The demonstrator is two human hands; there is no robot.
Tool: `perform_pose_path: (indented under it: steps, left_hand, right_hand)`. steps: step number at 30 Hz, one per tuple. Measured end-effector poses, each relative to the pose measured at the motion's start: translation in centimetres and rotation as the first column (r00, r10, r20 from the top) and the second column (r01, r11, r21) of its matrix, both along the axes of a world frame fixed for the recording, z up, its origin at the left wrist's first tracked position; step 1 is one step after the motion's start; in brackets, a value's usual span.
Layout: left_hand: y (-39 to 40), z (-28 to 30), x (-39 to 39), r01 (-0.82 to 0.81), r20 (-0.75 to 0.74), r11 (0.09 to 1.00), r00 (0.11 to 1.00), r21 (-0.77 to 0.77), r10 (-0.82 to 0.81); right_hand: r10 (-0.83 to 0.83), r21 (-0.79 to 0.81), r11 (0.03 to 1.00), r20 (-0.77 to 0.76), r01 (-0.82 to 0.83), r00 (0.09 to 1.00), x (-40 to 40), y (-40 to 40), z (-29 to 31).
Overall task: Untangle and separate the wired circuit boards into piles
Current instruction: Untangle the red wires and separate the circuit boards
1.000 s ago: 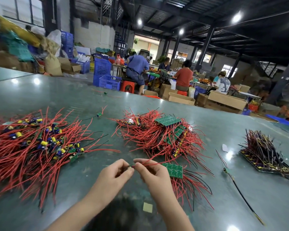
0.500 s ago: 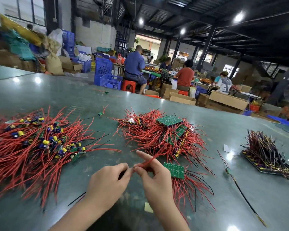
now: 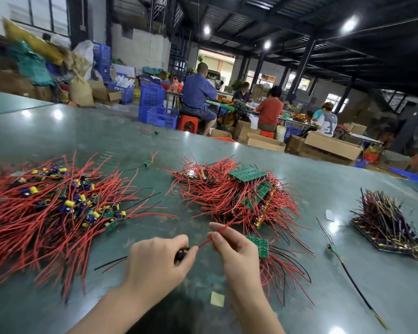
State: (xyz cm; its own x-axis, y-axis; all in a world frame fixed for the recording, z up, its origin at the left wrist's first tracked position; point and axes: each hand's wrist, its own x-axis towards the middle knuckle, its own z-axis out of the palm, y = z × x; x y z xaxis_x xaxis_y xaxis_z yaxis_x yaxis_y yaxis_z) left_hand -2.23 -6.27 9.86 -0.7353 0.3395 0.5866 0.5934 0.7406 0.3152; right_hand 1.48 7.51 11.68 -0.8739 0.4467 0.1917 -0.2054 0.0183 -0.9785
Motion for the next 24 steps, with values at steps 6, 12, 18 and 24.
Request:
perform_pose_path:
  steps: [6,12,18,24]
  left_hand:
    - [-0.3,0.2,-0.9,0.026,0.257,0.944,0.960,0.330,-0.116]
    - [0.2,0.6,-0.4,0.046,0.376,0.835,0.878,0.548,-0.295]
    - [-0.8,0.7,-0.4,-0.025,0.063,0.993,0.998,0.117,0.018]
    - [-0.7,-0.1,-0.9,-0.002,0.167,0.982,0.986,0.190,-0.031]
  right_hand:
    - [0.093,-0.408,0.905,-0.087,-0.120,0.992,-0.1,-0.4,0.6]
    - [0.128,-0.663,0.743,0.005,-0.093,0.992,-0.6,-0.1,-0.2]
    - [0.060,-0.415,0.910,0.139,0.003,0.989,-0.5,1.7,-0.1]
    - [0.259,-0.677,0.695,-0.076,-0.240,0.963,-0.6,2.1,0.6]
